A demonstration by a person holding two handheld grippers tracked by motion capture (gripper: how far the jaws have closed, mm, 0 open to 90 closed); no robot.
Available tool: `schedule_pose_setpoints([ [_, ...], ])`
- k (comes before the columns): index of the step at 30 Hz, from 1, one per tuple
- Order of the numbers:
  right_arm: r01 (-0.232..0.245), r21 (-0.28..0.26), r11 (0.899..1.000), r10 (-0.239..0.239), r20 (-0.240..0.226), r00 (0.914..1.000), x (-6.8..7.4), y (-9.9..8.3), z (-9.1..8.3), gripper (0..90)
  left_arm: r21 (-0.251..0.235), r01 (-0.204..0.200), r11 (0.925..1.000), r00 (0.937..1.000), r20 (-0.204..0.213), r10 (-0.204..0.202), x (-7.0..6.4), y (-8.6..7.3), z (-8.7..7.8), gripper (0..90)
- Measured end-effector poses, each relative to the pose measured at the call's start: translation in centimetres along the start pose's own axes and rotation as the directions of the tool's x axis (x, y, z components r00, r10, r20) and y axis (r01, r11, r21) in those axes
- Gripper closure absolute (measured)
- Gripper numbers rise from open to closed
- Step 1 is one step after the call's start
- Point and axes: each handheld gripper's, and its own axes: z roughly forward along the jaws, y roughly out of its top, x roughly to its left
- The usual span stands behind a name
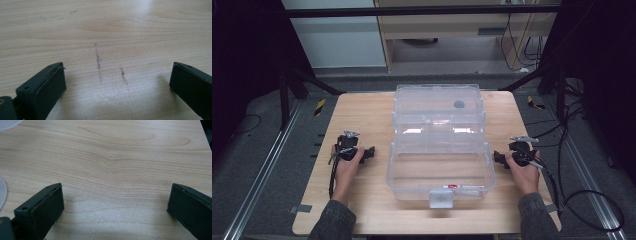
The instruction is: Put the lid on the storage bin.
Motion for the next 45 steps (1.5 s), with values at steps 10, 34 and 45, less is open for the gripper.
schedule_pose_setpoints([
  [10,-0.011,0.001,1.000,0.011,0.011,0.9999,-0.1,0.0,0.0,0.5,-0.003,-0.081,0.9967,0.9936,0.078,0.081,0.5,-1.0,-1.0,0.0],
  [34,0.531,-0.049,0.846,-0.527,0.075,0.8468,3.9,8.0,-14.7,12.5,-0.355,-0.337,0.8722,0.8586,0.265,0.439,-4.9,4.3,-16.7,9.8],
  [45,0.701,-0.047,0.711,-0.702,-0.017,0.7116,7.1,14.3,-15.1,27.4,-0.282,-0.562,0.7774,0.7370,0.256,0.626,-11.5,6.2,-16.4,13.5],
])
